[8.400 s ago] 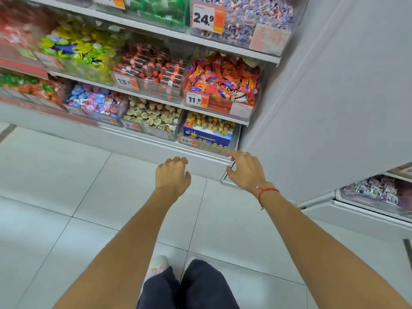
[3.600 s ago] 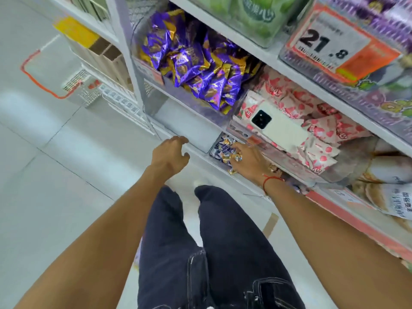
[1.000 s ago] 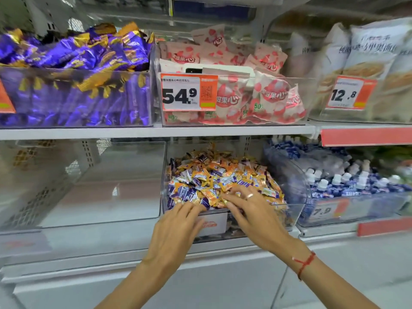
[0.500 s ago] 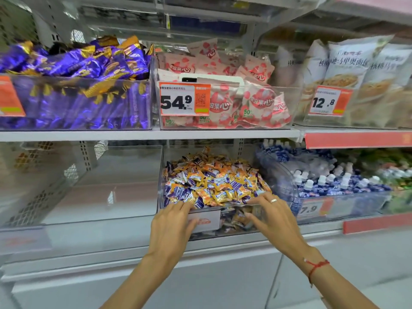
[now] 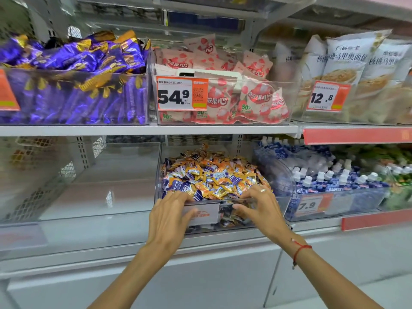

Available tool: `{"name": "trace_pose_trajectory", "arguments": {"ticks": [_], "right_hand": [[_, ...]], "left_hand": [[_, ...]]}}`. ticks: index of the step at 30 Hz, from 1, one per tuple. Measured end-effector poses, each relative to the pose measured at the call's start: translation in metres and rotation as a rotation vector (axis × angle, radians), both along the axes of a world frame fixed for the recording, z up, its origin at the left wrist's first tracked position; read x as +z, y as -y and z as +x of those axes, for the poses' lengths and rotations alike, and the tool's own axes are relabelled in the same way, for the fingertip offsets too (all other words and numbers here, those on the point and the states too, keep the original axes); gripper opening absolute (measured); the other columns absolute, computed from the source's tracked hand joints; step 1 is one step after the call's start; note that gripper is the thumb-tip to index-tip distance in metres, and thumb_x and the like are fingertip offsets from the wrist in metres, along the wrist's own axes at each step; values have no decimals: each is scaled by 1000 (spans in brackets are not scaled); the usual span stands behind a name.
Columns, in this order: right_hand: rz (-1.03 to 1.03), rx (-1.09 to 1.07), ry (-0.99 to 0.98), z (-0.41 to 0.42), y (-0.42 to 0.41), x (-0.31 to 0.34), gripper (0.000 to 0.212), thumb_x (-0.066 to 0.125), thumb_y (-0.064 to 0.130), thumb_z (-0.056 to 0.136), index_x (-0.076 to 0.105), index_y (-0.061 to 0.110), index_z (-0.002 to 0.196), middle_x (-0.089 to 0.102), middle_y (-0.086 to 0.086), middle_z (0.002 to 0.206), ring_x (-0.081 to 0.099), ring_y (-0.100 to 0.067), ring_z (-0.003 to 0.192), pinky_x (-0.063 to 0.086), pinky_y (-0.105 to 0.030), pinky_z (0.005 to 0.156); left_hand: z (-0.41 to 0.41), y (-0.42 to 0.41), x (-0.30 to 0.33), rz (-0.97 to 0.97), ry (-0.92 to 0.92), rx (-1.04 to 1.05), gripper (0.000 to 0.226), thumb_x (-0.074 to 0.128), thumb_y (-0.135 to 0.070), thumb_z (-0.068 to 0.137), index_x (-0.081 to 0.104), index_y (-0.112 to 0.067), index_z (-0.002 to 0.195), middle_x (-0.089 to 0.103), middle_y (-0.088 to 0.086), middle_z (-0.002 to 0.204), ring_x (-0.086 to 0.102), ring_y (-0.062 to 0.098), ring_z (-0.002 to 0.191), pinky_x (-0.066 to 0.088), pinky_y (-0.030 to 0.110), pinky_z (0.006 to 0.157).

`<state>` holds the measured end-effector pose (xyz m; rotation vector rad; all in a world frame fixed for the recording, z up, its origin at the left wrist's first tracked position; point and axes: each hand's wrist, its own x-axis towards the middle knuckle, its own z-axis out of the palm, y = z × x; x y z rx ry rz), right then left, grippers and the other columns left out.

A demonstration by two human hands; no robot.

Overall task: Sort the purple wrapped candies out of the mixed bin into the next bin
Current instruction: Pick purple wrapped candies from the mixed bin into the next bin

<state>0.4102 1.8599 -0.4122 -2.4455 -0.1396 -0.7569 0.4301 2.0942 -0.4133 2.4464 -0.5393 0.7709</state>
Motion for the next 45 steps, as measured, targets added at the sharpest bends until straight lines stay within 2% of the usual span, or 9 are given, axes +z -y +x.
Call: {"name": "trace_pose_trajectory", "arguments": {"ticks": [4,9,19,26,31,34,36,38,45], "right_hand": [[33,-11,58,4,-2,14,18,81,30,74,65,25,80,50,19,79,46,-15,91,36,-30,77],[10,-13,46,-9,-10,17,17,81,28,74,67,21,81,54,13,80,41,-8,90,29,-6,76],[-72,-6,5,-46,2,-3,18,81,35,73,65,27,76,56,15,77,50,-12,82,40,-30,71],[-170,32,-64,-45,9,15,19,69,50,80,64,32,77,57,17,84,51,-4,90,44,-25,75],[-31,66,82,-39,-2,32,23,65,54,79,61,33,86,59,18,91,52,1,89,45,-24,77],[-133,191,-139,-27,-18,28,53,44,71,82,45,52,131,35,23,145,22,5,137,23,-29,113],[-253,178,-330,-16,-20,24,74,15,87,72,13,61,141,2,26,156,-7,2,143,5,-36,119],[-338,153,-440,-5,-15,24,71,12,81,79,0,57,144,-9,22,157,-15,-5,146,-1,-40,120],[-433,-42,-541,53,21,32,53,21,41,105,-2,37,153,-2,6,162,-2,-20,149,9,-49,119]], "left_hand": [[3,-1,13,-49,32,-2,20,73,-31,83,66,-22,100,65,-8,100,58,17,98,27,25,75],[-8,-7,18,-35,33,7,22,70,-34,85,64,-23,104,64,-9,104,56,16,102,24,23,75],[-43,-13,-2,125,114,-64,27,85,-36,69,63,-27,82,65,-14,76,63,11,67,42,23,54],[-43,-11,5,301,168,-56,33,80,-55,65,63,-28,74,59,-14,69,58,10,60,41,21,44],[-31,-1,21,178,93,-168,32,52,-51,90,62,-34,114,60,-15,117,58,7,107,41,13,77],[-19,17,24,233,-173,-207,55,26,-60,97,21,-43,149,11,-18,158,4,11,148,13,30,117],[-8,25,25,368,-311,-149,59,20,-58,98,-1,-41,151,-12,-17,158,-22,12,146,-6,36,119],[2,31,26,431,-364,-116,60,15,-56,100,-8,-37,152,-20,-13,158,-29,14,143,-13,38,117],[33,43,35,487,-357,-50,60,14,-52,101,1,-27,155,-9,-9,162,-17,18,147,-8,43,118]]}}
